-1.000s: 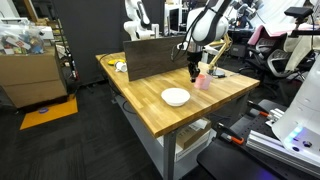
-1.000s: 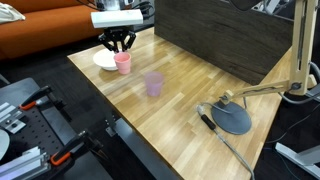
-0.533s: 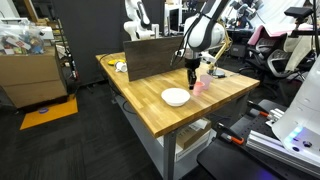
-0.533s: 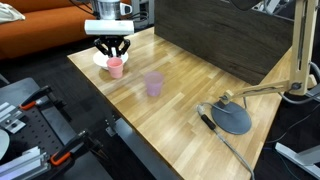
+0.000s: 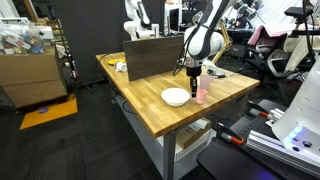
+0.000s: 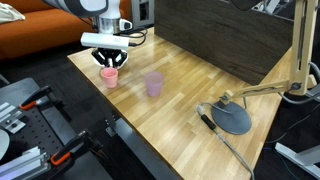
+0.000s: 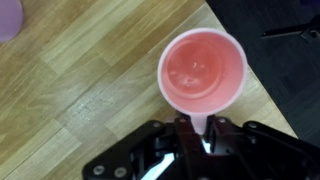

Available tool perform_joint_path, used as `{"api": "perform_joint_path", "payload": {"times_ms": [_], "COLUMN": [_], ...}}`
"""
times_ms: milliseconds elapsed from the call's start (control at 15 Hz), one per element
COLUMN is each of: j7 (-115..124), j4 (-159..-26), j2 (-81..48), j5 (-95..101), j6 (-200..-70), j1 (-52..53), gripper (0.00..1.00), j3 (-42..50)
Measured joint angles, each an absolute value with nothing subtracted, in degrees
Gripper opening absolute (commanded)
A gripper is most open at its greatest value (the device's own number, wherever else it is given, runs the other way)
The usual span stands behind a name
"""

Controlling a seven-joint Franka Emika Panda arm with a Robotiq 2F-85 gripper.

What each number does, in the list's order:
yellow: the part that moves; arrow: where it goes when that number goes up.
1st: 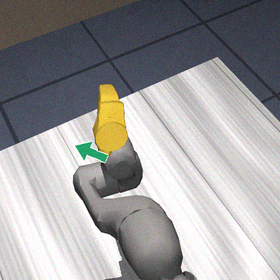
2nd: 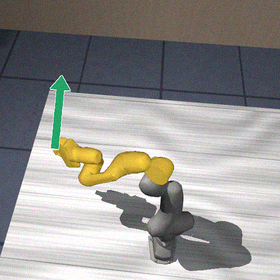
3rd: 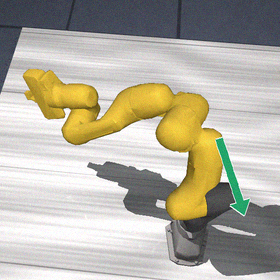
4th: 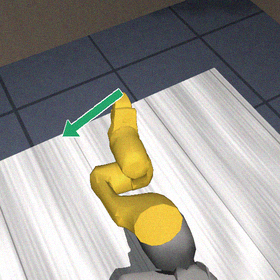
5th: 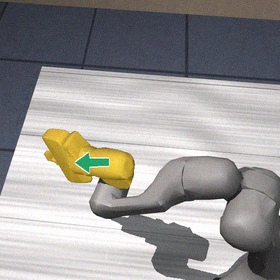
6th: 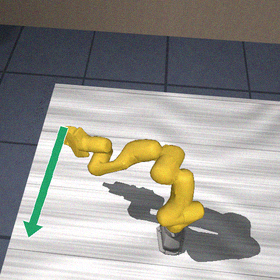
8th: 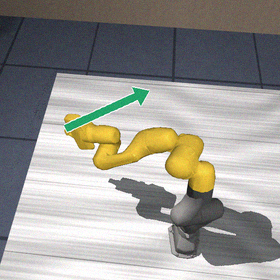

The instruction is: Flip the switch of the desk lamp. Pick up the light pink cup from the table and pour some of its water in the white dish.

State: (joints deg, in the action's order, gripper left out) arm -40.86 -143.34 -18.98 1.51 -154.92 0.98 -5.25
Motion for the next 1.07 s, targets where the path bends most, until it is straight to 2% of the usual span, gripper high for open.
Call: {"api": "perform_joint_path", "payload": {"times_ms": [67,133,200,733,867,1067], "j7": [-40.6,-40.5,-40.5,-40.6,-40.6,-41.2], "j4": [-143.3,-143.3,-143.3,-143.8,-145.1,-148.7], "j2": [-19.0,-19.0,-19.0,-16.3,-13.6,-7.6], "j5": [1.3,1.0,0.6,-5.3,-5.6,-5.6], "j6": [-155.0,-155.0,-155.0,-155.6,-155.5,-155.4], "j1": [0.5,0.0,-0.5,-3.6,-3.6,-3.1], "gripper": [0.11,0.40,0.41,0.95,1.00,1.00], "j3": [-5.6,-6.0,-6.3,-11.7,-12.4,-13.0]}}
